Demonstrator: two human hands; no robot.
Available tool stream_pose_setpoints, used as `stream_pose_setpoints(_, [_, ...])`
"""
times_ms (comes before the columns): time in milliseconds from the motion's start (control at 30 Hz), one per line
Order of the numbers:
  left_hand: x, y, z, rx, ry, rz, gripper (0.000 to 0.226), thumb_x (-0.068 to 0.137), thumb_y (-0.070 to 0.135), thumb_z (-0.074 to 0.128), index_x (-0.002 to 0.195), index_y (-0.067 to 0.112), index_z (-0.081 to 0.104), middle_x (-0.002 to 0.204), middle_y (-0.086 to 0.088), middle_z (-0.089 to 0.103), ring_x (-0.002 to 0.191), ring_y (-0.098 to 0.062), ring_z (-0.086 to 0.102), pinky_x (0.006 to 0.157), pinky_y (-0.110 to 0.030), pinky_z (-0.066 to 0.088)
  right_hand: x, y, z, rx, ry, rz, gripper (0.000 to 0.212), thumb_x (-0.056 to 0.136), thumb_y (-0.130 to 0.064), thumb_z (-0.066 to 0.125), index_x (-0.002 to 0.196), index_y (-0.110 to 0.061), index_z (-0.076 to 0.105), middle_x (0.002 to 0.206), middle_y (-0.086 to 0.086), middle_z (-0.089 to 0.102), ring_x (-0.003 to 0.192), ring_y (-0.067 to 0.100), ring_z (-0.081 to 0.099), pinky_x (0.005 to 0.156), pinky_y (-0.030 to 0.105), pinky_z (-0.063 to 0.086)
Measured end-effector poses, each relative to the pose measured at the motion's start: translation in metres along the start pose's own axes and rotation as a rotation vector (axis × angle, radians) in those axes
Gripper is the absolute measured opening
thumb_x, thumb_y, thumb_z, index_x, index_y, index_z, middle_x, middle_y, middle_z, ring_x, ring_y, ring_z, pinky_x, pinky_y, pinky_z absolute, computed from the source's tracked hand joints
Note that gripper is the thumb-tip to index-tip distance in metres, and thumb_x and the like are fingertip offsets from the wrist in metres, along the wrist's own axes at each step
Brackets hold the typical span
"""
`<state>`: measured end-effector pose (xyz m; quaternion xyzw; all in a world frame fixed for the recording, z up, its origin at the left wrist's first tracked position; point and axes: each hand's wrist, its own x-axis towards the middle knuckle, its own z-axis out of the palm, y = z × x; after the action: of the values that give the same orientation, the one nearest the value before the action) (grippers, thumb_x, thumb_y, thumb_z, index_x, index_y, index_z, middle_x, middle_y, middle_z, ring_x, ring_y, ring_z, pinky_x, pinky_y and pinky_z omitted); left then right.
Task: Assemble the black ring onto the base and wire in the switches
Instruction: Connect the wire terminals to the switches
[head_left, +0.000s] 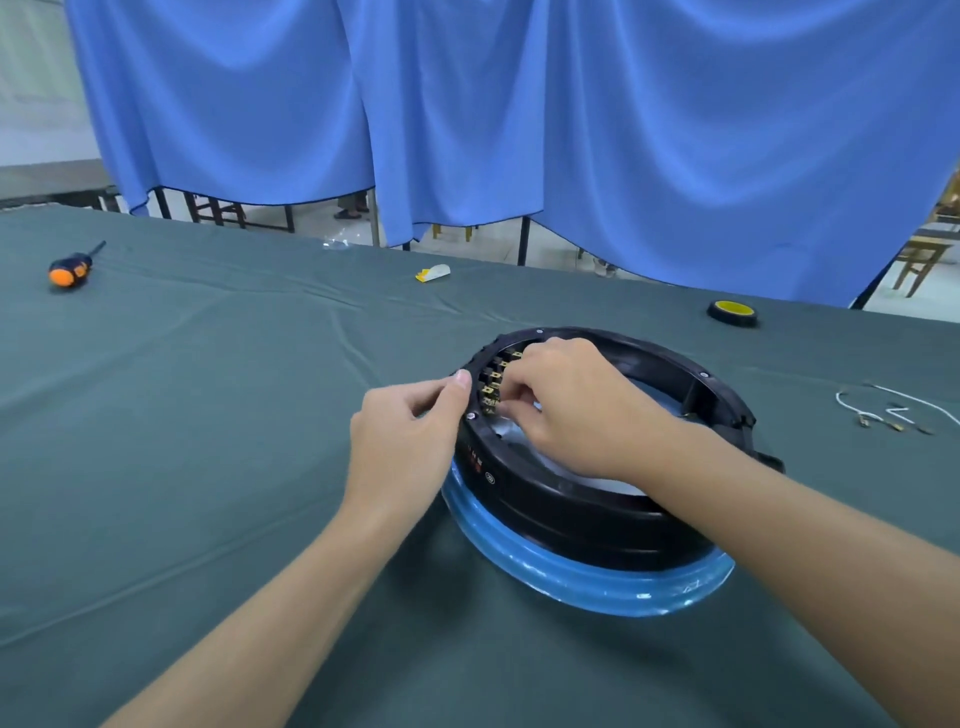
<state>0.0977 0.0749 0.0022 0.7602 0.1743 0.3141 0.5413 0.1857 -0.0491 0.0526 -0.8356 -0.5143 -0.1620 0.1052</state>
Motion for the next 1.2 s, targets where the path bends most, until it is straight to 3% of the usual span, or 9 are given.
stream_pose_setpoints(100, [-0.007, 0.001, 0.007, -0.112, 0.045, -0.033, 0.023, 0.080, 0.044, 0.057, 0.070, 0.031, 0.074, 0.072, 0.006, 0.068, 0.072, -0.011, 0.055, 0.085, -0.036, 0.053, 0.001, -0.002, -0.001, -0.002, -0.011, 0.016, 0.016, 0.090, -0.020, 0.058, 0.085, -0.009, 0.070, 0.084, 0.003, 0.067, 0.083, 0.022, 0.058, 0.071, 0.015, 0.019])
stream_pose_setpoints(267, [-0.005, -0.004, 0.014, -0.037, 0.157, -0.002, 0.026, 0.089, 0.034, 0.063, 0.079, 0.013, 0.075, 0.066, 0.012, 0.067, 0.087, 0.010, 0.062, 0.074, -0.016, 0.046, 0.004, -0.006, 0.001, -0.008, -0.027, 0.038, 0.016, 0.089, -0.020, 0.057, 0.079, -0.011, 0.066, 0.082, 0.005, 0.067, 0.082, 0.027, 0.058, 0.081, 0.036, 0.044])
stream_pose_setpoints(433, [-0.006, -0.006, 0.016, 0.036, 0.176, 0.013, 0.036, 0.085, 0.045, 0.057, 0.105, 0.023, 0.077, 0.119, 0.010, 0.071, 0.115, -0.005, 0.061, 0.090, -0.028, 0.048, 0.006, -0.007, 0.003, 0.017, 0.006, 0.063, 0.018, 0.088, -0.018, 0.057, 0.078, -0.009, 0.070, 0.079, 0.007, 0.069, 0.078, 0.029, 0.060, 0.078, 0.039, 0.048])
stream_pose_setpoints(567, [-0.005, -0.002, 0.015, 0.056, 0.187, 0.024, 0.030, 0.086, 0.042, 0.059, 0.101, 0.025, 0.077, 0.115, 0.009, 0.072, 0.105, -0.005, 0.063, 0.080, -0.022, 0.045, 0.006, -0.004, 0.003, 0.068, -0.014, 0.080, 0.020, 0.090, -0.021, 0.059, 0.080, -0.011, 0.073, 0.075, 0.003, 0.070, 0.076, 0.024, 0.059, 0.077, 0.032, 0.045])
stream_pose_setpoints(767, [0.000, 0.001, 0.014, 0.015, 0.130, 0.021, 0.031, 0.083, 0.033, 0.061, 0.056, 0.048, 0.064, 0.059, 0.024, 0.060, 0.070, -0.004, 0.059, 0.071, -0.017, 0.047, 0.003, 0.021, -0.020, 0.187, 0.146, 0.299, 0.012, 0.085, -0.027, 0.066, 0.079, -0.021, 0.074, 0.074, -0.010, 0.068, 0.077, 0.013, 0.062, 0.075, 0.029, 0.050])
stream_pose_setpoints(900, [0.003, -0.004, 0.016, 0.005, 0.082, 0.035, 0.023, 0.086, 0.030, 0.057, 0.064, 0.035, 0.059, 0.067, 0.016, 0.055, 0.067, -0.004, 0.047, 0.059, -0.014, 0.039, -0.004, 0.025, -0.015, 0.134, -0.056, 0.270, 0.017, 0.083, -0.041, 0.068, 0.081, -0.025, 0.075, 0.076, -0.012, 0.064, 0.080, 0.012, 0.058, 0.072, 0.027, 0.042])
stream_pose_setpoints(933, [0.003, -0.005, 0.016, -0.001, 0.095, 0.035, 0.027, 0.086, 0.030, 0.058, 0.071, 0.029, 0.036, 0.063, 0.017, 0.056, 0.066, -0.001, 0.050, 0.061, -0.012, 0.040, -0.005, 0.023, -0.013, 0.122, -0.056, 0.251, 0.019, 0.083, -0.041, 0.068, 0.081, -0.025, 0.076, 0.075, -0.012, 0.062, 0.080, 0.012, 0.056, 0.073, 0.026, 0.039])
stream_pose_setpoints(1033, [0.005, -0.006, 0.016, -0.015, 0.127, 0.040, 0.014, 0.087, 0.025, 0.062, 0.076, 0.017, 0.060, 0.060, 0.010, 0.053, 0.072, 0.019, 0.056, 0.067, -0.009, 0.042, -0.002, 0.017, -0.006, 0.078, -0.041, 0.188, 0.021, 0.088, -0.037, 0.064, 0.080, -0.022, 0.077, 0.068, -0.012, 0.059, 0.082, 0.017, 0.055, 0.087, 0.026, 0.032])
stream_pose_setpoints(1200, [0.005, -0.006, 0.018, -0.027, 0.124, 0.031, 0.027, 0.088, 0.024, 0.061, 0.062, 0.026, 0.054, 0.069, 0.008, 0.047, 0.065, -0.007, 0.044, 0.062, -0.024, 0.040, 0.004, 0.008, 0.000, 0.113, -0.109, 0.201, 0.022, 0.090, -0.033, 0.063, 0.081, -0.017, 0.074, 0.089, -0.001, 0.064, 0.098, 0.024, 0.048, 0.093, 0.041, 0.042])
